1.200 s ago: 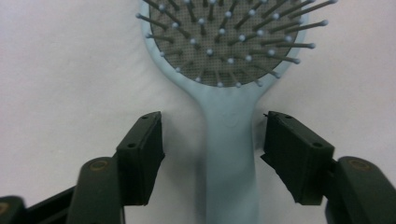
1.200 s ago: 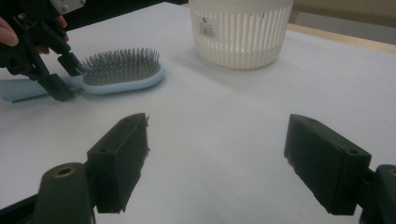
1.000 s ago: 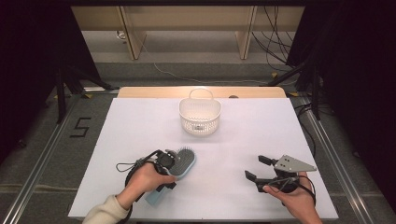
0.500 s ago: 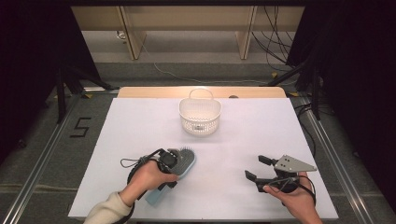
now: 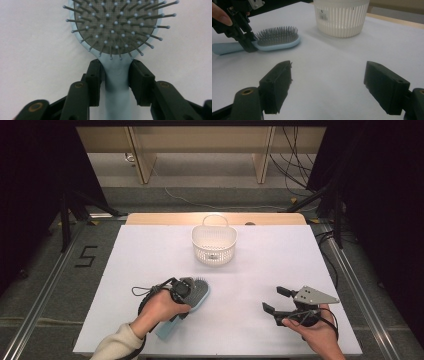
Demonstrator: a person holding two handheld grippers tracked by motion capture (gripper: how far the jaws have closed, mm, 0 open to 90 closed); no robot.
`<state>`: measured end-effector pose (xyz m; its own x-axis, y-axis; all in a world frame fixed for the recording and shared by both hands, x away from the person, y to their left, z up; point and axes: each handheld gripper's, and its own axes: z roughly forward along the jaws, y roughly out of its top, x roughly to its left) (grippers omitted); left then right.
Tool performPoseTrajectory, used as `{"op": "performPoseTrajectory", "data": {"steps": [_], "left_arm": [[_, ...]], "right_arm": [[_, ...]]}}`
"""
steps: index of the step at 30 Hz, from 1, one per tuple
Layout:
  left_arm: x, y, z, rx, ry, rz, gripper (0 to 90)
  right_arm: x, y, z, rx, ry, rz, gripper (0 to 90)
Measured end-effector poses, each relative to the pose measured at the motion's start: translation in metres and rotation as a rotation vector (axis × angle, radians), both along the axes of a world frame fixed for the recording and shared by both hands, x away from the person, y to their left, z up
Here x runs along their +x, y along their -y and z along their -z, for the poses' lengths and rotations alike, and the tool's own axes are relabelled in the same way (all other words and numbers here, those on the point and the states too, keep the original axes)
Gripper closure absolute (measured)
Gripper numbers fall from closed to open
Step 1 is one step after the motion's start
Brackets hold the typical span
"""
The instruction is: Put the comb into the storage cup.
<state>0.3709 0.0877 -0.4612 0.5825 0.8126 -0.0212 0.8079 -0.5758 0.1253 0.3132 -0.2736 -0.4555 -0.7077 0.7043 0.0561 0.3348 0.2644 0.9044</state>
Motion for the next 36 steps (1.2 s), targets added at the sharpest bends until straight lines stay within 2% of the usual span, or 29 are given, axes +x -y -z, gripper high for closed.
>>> {"op": "performPoseTrajectory", "data": {"steps": [16,26,32,36], "left_arm": [[-0.0025,0.0004,-0.0003,0.002,0.004,-0.015,68.3],[-0.0021,-0.0025,0.0002,-0.021,0.003,-0.018,69.1],[-0.002,-0.0042,-0.0003,-0.025,0.003,-0.003,69.5],[-0.0036,-0.0058,0.0001,-0.04,0.014,-0.004,69.7]], "right_arm": [[-0.0002,0.0003,-0.0002,0.0,0.001,-0.001,23.6],[0.0,0.0008,-0.0001,0.001,0.0,0.0,23.9],[-0.0001,0.0014,-0.0003,0.002,0.0,0.001,24.0],[-0.0003,0.0013,-0.0003,0.003,0.0,0.001,24.0]]}}
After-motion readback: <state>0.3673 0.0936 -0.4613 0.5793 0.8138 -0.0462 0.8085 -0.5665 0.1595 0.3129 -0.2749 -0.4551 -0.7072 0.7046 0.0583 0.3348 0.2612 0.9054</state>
